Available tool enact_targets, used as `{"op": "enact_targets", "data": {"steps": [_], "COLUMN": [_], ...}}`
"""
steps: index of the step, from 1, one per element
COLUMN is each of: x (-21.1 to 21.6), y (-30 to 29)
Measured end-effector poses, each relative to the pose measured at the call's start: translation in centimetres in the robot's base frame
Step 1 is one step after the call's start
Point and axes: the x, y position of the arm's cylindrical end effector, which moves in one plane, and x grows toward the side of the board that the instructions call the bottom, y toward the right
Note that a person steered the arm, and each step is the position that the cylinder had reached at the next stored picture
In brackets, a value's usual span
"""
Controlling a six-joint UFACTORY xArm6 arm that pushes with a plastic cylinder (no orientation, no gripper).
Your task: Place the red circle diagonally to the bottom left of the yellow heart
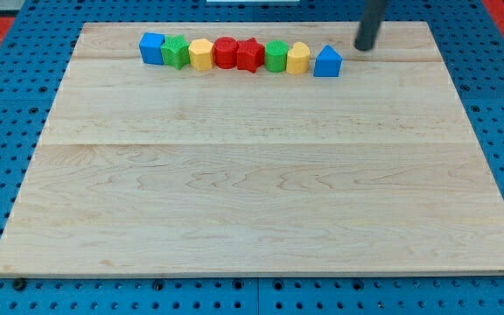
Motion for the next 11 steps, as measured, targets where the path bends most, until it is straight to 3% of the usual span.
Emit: {"op": "enact_targets", "data": {"steps": [1, 2, 5, 9, 11], "x": [-1.7, -0.6, 10.0, 16.6, 20.8], "y": [-9.9, -16.3, -21.8, -32.0, -20.8]}}
